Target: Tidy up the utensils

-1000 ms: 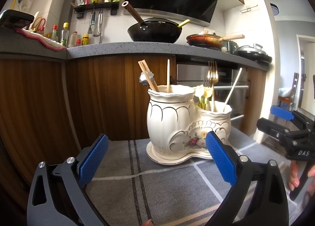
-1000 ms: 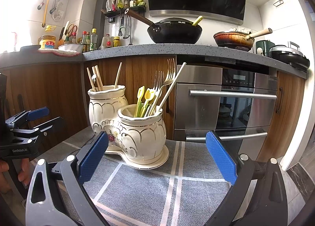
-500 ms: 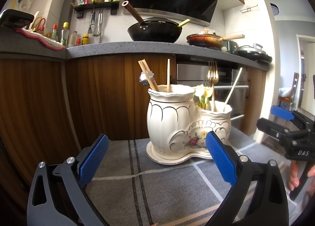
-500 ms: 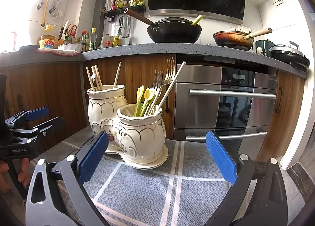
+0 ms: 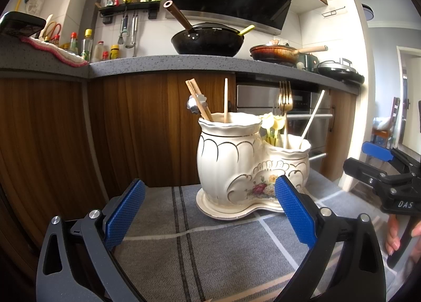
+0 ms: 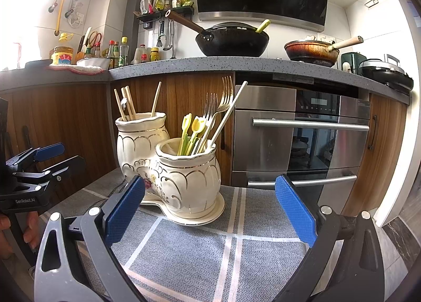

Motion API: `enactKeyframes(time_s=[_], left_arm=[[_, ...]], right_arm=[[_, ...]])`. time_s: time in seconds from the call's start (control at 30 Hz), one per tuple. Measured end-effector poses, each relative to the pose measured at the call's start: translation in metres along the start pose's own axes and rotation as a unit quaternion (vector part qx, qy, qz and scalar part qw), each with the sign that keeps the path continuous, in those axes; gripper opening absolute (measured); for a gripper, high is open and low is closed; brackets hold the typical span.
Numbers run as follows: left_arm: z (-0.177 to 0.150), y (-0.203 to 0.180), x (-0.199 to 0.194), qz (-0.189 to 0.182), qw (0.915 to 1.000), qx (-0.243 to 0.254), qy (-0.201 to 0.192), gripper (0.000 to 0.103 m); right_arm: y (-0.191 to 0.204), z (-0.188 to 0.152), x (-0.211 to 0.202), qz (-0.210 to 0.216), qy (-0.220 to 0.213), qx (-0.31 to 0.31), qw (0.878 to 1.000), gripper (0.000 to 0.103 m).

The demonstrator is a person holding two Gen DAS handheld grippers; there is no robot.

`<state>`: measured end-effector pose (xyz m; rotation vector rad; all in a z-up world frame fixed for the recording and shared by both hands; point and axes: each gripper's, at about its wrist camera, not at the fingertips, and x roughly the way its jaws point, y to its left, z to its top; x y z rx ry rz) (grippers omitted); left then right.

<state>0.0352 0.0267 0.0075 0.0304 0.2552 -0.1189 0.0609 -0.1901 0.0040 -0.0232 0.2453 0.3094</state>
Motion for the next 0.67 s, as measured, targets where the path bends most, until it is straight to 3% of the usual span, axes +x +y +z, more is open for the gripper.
enactKeyframes(time_s=[0.67], left_arm=[[-0.0025, 0.0032, 0.0061, 0.002, 0.9999, -0.004, 0.010, 0.098]], right_arm=[[-0.0018, -0.0006, 0.0017, -0.001, 0.003, 0.001, 1.000, 0.098]])
